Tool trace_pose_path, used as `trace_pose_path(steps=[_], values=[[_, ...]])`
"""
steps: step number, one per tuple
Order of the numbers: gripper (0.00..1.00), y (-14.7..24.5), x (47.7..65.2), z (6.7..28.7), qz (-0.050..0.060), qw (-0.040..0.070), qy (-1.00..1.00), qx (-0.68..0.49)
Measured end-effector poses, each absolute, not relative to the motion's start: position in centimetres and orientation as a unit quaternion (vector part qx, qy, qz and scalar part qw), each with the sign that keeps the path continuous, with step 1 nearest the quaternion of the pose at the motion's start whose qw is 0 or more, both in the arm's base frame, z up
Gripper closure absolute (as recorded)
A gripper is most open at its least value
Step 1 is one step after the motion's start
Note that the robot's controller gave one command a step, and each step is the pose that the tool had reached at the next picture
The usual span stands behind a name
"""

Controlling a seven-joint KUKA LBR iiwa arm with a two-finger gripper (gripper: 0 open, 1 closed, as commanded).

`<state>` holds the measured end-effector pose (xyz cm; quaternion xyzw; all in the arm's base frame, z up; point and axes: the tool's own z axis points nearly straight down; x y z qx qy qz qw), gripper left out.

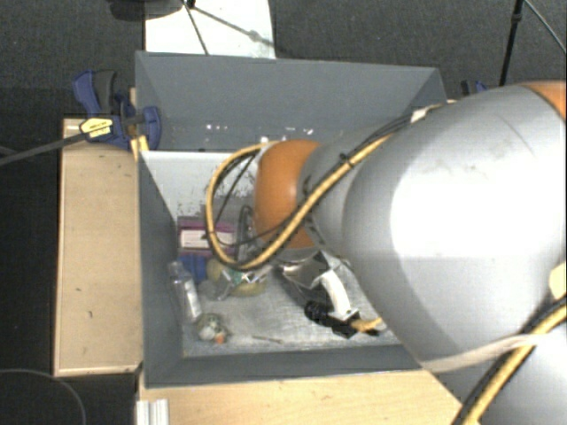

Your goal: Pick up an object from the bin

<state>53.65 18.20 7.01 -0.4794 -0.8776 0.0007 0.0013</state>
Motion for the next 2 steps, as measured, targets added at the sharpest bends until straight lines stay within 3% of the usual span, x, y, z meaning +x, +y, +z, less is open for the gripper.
trace_pose_path(steps=[1,2], values=[[1.0,18.2,53.7,7.1,0.0,0.001,-0.878,-0.479],[1.0,18.2,53.9,18.3,-0.003,-0.003,-0.879,-0.477]])
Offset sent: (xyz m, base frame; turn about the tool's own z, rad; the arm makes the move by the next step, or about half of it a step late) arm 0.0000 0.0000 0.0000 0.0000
